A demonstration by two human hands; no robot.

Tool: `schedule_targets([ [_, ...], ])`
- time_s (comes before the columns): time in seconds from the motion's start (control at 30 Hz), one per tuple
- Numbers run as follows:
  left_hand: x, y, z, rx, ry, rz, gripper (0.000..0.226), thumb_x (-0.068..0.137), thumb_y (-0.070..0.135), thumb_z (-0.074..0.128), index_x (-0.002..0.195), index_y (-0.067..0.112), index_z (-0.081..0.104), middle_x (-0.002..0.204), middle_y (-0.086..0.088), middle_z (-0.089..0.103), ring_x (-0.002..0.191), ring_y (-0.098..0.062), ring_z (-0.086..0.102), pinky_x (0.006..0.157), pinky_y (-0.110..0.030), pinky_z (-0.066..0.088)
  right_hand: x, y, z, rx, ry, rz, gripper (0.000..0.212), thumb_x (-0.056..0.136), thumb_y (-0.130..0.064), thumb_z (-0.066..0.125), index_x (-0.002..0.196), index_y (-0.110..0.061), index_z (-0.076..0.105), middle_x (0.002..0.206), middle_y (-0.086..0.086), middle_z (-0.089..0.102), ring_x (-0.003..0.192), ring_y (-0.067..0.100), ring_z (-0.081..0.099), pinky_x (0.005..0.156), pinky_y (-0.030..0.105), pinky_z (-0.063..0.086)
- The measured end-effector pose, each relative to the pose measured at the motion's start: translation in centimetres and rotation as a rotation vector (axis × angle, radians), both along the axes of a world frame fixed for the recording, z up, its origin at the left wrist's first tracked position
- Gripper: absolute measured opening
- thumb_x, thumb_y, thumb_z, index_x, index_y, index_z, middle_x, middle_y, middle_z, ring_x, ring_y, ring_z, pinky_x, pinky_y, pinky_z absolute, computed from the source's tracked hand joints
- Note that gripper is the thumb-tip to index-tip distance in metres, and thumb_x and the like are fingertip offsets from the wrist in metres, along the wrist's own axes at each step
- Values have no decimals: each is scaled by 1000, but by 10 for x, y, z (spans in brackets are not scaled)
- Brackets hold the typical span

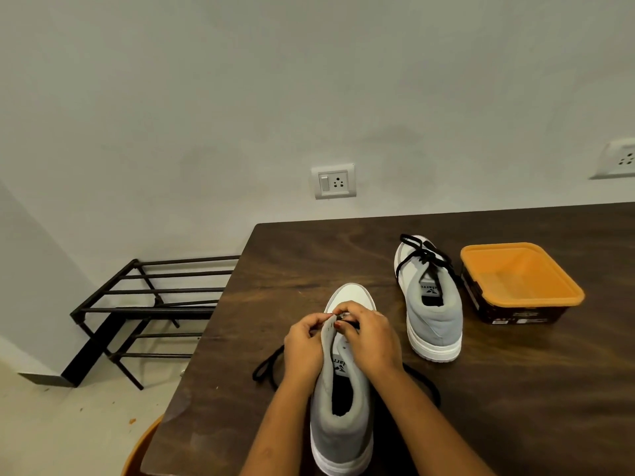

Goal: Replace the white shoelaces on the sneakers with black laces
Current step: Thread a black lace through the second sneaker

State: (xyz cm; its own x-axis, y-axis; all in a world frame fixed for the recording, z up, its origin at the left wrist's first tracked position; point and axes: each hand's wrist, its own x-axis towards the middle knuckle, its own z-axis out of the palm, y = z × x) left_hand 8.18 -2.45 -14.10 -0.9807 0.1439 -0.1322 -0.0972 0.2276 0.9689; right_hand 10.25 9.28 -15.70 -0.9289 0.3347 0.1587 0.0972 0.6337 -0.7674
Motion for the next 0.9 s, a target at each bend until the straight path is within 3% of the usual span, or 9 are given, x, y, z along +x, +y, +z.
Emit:
schedule_targets([
  [0.17,-5,6,-1,-345,173,65,11,88,22,60,79,26,64,84,6,66,77,-12,63,72,-34,54,-3,2,-2,87,-55,53,24,93,-29,53,111,-42,63,104,-17,67,99,8,56,76,23,47],
  [0.27,-4,9,-3,-344,193,185,16,94,11,46,85,16,58,95,-3,60,83,-18,56,74,-36,48,-3,5,-3,78,-64,51,20,93,-32,53,108,-42,62,98,-17,68,98,9,57,74,26,50],
  [0.33,-5,4,3,-203,103,251,19,98,9,38,89,13,55,94,-10,60,78,-20,53,68,-33,44,-2,6,-2,66,-66,49,17,92,-35,55,106,-41,62,94,-16,67,97,9,57,74,28,50],
  [0.4,-5,-2,15,78,-51,321,25,100,7,30,87,14,50,88,-10,61,69,-17,52,61,-28,42,-1,6,-1,34,-60,46,15,91,-36,58,105,-39,63,91,-16,68,97,10,58,75,29,51],
  [0.53,-9,-10,39,663,-277,480,30,101,6,25,79,17,42,71,-5,52,61,-17,53,66,-29,45,-1,6,0,50,-85,52,16,91,-39,57,107,-42,61,96,-17,68,100,9,59,77,28,51],
  [0.63,-12,-21,51,876,-325,477,32,99,10,27,70,19,39,48,4,32,35,-8,28,38,-20,29,0,8,2,94,-103,63,18,93,-42,55,110,-43,59,100,-17,68,104,9,56,76,27,48],
  [0.73,-12,-50,69,743,-246,511,33,97,10,27,69,23,39,46,7,30,31,-6,23,34,-14,17,1,11,3,72,-113,67,19,92,-41,55,111,-42,59,102,-17,68,105,9,57,79,27,48],
  [0.83,-9,-102,92,448,-48,650,34,99,9,28,73,23,45,61,3,36,45,-9,33,37,-14,25,-2,13,1,83,-118,70,19,91,-42,56,110,-42,59,101,-17,67,105,10,58,80,28,50],
  [0.9,0,-140,100,176,97,785,34,96,6,27,76,23,49,71,-3,43,59,-17,40,45,-24,32,-1,14,2,101,-121,69,20,91,-43,56,110,-42,59,102,-16,67,105,12,57,79,29,50],
])
